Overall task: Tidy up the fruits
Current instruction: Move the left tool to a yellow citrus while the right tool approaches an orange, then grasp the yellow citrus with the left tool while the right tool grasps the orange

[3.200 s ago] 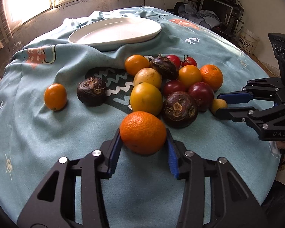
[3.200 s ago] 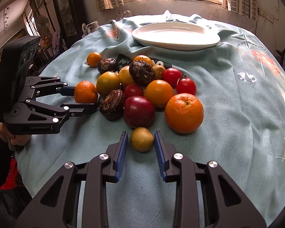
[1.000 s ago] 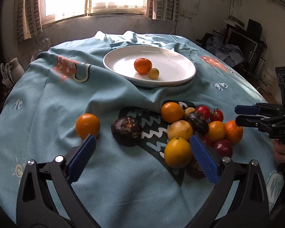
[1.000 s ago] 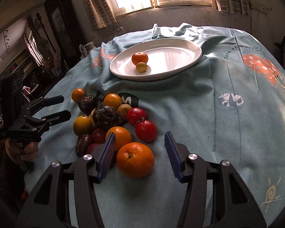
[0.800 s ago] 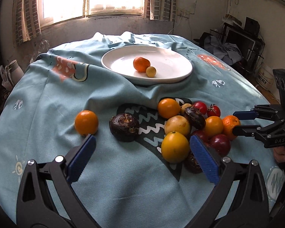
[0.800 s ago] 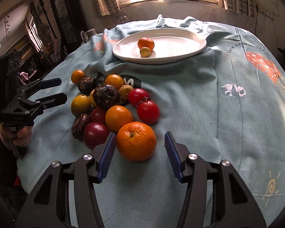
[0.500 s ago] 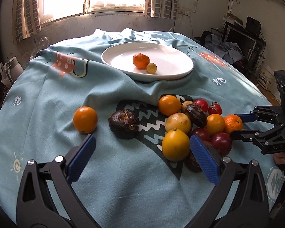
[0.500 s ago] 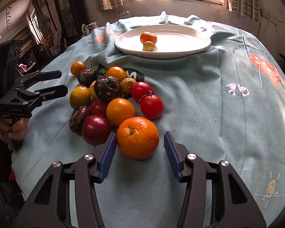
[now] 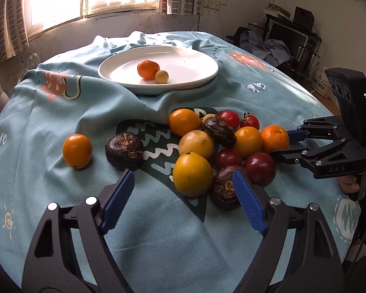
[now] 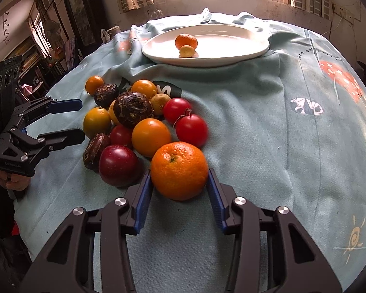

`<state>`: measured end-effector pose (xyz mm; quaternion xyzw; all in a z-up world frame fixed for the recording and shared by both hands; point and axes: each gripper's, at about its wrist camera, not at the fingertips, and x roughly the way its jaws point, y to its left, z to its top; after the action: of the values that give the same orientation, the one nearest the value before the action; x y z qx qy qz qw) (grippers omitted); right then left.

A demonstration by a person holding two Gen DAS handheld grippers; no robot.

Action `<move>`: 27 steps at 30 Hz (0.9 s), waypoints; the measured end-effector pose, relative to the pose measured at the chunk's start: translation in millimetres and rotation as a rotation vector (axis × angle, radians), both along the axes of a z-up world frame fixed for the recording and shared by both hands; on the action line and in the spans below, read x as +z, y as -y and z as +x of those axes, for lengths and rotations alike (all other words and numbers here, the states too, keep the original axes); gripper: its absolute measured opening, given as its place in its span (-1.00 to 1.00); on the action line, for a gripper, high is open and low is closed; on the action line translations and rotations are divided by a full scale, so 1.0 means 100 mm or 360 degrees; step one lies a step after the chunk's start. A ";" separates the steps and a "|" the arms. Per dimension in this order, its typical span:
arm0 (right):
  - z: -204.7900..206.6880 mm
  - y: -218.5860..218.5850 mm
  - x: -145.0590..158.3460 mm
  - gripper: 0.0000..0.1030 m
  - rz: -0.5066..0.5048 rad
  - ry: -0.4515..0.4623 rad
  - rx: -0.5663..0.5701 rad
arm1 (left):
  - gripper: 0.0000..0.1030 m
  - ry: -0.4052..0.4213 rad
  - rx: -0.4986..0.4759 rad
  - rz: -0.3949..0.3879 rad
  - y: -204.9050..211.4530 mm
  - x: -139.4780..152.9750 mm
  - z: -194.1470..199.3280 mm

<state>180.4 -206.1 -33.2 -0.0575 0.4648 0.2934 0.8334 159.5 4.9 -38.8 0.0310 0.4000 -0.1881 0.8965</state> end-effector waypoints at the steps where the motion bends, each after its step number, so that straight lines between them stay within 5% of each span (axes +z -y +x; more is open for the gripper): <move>1: 0.00 0.00 0.00 -0.13 -0.0004 0.0002 0.0000 | 0.47 -0.0020 -0.0001 -0.0005 0.01 -0.02 0.02; 12: -0.02 -0.02 0.00 -0.12 -0.0031 0.0019 0.0001 | -0.20 -0.0305 0.0076 -0.0351 -0.09 -0.18 0.31; 27: -0.05 0.06 0.11 -0.13 0.0081 0.0064 -0.0005 | -0.27 -0.0152 0.0143 -0.0288 -0.13 -0.03 0.16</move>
<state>175.1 -212.4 -22.1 -0.0415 0.4403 0.3027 0.8443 175.4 17.5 -41.7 -0.0769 0.4246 -0.1843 0.8831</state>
